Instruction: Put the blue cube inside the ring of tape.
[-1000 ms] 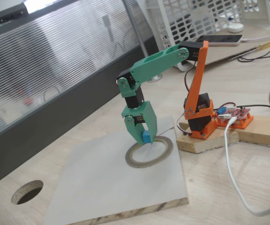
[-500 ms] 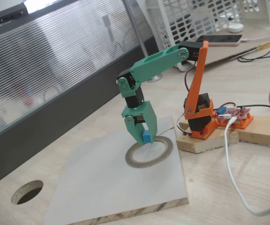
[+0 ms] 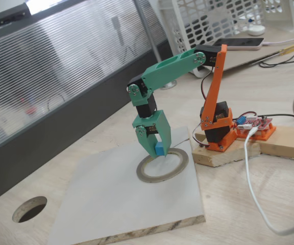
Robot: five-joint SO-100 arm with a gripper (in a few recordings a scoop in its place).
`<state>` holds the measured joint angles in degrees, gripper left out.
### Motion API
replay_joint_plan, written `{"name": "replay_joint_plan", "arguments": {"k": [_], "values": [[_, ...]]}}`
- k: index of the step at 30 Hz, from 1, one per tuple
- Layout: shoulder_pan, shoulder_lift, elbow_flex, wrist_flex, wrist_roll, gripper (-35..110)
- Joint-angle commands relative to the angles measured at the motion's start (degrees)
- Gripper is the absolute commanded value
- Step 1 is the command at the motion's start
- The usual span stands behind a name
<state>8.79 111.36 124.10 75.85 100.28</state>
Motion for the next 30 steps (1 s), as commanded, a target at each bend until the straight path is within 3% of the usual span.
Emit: {"name": "replay_joint_plan", "arguments": {"k": [1, 26, 30], "values": [[0.4, 1.1, -0.1, 0.6, 0.5, 6], [-0.4, 1.8, -0.3, 0.6, 0.1, 7], [-5.2, 1.8, -0.2, 0.6, 0.1, 7]]}}
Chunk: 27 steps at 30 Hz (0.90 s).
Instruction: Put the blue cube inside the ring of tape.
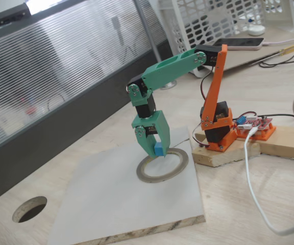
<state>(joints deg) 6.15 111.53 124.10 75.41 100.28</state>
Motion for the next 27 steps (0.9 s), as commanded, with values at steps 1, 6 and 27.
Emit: {"name": "replay_joint_plan", "arguments": {"k": [1, 6, 27], "values": [[-4.0, 1.7, -0.2, 1.1, 0.1, 7], [-6.7, 1.6, -0.3, 0.7, 0.2, 7], [-6.0, 1.0, -0.8, 8.3, 0.8, 36]]}}
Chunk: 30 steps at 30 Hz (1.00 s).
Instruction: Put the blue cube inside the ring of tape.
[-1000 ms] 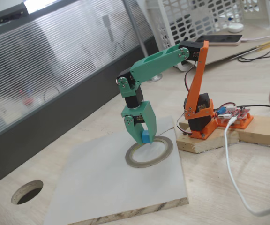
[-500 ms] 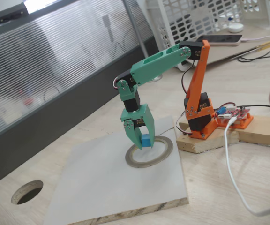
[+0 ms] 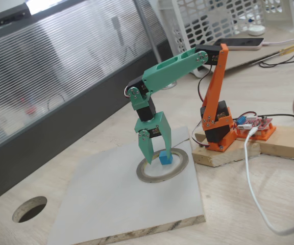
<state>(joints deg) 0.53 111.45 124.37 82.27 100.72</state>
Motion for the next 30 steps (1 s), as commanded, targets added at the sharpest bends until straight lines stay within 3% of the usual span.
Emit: {"name": "replay_joint_plan", "arguments": {"k": [1, 30], "values": [[-0.4, 1.1, -1.1, 1.5, 0.4, 36], [-0.4, 2.2, -1.3, 2.5, 0.4, 36]]}}
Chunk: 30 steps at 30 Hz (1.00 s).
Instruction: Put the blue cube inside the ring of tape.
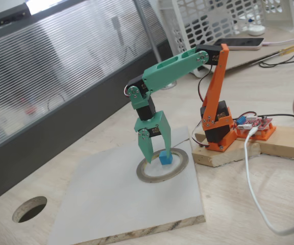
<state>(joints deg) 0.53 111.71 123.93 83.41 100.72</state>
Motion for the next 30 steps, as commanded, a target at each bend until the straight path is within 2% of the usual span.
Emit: {"name": "replay_joint_plan", "arguments": {"k": [1, 23, 26, 30], "values": [[-0.4, 1.8, -0.9, 1.3, 0.4, 36], [-0.4, 1.8, -0.9, 1.3, 0.4, 36], [-0.4, 1.9, -1.3, 1.3, 0.4, 31], [-0.4, 1.9, -6.4, 1.3, 0.4, 18]]}}
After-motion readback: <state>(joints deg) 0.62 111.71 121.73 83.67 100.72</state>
